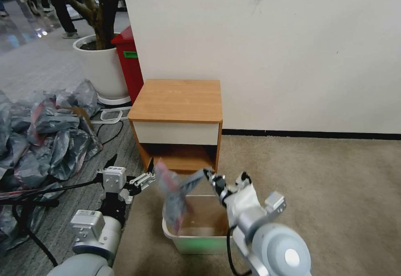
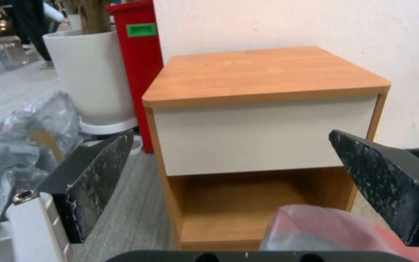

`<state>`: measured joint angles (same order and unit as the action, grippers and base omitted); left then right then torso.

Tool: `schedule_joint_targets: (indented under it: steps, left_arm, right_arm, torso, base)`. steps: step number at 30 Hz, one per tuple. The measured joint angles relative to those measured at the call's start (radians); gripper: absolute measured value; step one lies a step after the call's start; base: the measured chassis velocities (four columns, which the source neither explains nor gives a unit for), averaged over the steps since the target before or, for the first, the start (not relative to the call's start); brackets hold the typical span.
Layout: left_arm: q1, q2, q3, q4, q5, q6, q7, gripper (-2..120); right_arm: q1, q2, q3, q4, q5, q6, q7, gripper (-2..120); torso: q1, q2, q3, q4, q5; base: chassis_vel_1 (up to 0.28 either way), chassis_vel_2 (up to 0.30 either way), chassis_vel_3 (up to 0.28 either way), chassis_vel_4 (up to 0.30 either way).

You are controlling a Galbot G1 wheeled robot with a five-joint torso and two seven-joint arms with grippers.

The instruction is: Pick up the garbage bag from the table and place it over the trash can.

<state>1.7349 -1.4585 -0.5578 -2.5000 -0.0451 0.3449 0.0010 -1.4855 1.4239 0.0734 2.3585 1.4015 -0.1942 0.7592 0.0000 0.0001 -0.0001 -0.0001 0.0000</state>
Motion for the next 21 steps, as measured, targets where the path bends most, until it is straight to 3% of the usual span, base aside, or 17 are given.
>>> schedule_joint_targets:
  steps: [6, 14, 21]
  left_arm:
    - [0.004, -0.004, 0.000, 0.000, 0.003, 0.000, 0.000, 100]
    - [0.018, -0.007, -0.002, 0.000, 0.015, -0.005, 0.000, 100]
    - [0.017, -0.001, 0.000, 0.000, 0.015, -0.013, -0.001, 100]
  right_arm:
    - [0.002, -0.002, -0.016, 0.038, 0.021, 0.001, 0.006, 0]
    - [0.014, 0.006, -0.019, 0.110, 0.159, -0.001, 0.066, 0]
    - [0.017, 0.035, -0.020, 0.058, 0.167, 0.011, 0.094, 0]
  torso:
    - [0.000, 0.000, 0.000, 0.0000, 0.0001]
    - [0.000, 0.000, 0.000, 0.0001, 0.0000]
    - [0.000, 0.000, 0.000, 0.0000, 0.0000]
  base:
    - [0.000, 0.000, 0.000, 0.000]
    - [0.000, 0.000, 0.000, 0.000]
    - [0.000, 0.000, 0.000, 0.000]
